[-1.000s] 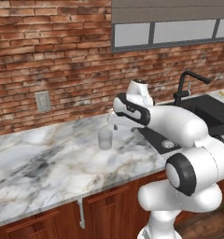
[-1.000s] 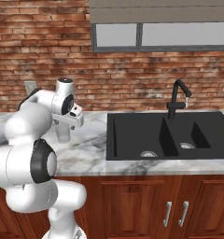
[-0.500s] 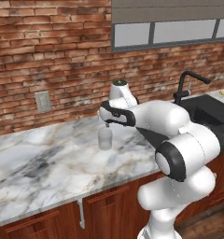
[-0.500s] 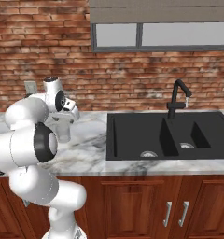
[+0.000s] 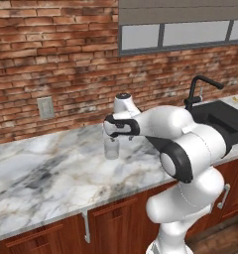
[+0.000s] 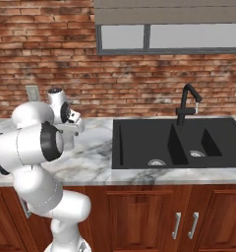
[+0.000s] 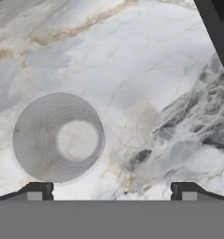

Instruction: Move the glass cup from next to the sink to the open cabinet. Then, move the bowl with the carrot to the fridge to clear the area for faucet cleaning.

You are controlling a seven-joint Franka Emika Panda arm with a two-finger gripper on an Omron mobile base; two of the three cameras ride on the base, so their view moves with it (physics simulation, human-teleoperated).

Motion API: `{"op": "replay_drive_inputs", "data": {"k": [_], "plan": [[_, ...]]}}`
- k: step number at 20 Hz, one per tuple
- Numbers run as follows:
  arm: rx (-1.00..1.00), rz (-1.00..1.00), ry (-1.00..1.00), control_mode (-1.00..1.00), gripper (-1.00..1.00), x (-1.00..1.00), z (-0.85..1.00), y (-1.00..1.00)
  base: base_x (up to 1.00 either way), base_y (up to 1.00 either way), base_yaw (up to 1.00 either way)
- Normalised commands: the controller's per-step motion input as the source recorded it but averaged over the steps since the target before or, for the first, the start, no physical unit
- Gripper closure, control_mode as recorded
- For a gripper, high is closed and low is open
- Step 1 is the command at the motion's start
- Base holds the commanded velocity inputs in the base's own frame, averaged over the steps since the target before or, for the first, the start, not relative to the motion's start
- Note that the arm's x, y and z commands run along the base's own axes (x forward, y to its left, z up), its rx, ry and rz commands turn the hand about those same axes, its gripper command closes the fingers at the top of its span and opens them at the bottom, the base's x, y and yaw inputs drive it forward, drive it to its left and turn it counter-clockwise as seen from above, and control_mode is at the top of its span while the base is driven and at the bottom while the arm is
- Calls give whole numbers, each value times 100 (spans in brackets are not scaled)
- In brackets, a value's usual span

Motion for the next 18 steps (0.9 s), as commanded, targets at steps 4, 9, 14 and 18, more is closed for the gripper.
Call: {"op": "replay_drive_inputs", "data": {"k": [4, 9, 14, 18], "plan": [[0, 0, 0, -100, -100, 31, -8, 0, 0, 0, 0], [0, 0, 0, -100, -100, 14, -2, 0, 0, 0, 0], [0, 0, 0, -100, -100, 0, 0, 4, 0, 0, 0], [0, 0, 0, -100, -100, 2, -1, 0, 0, 0, 0]]}}
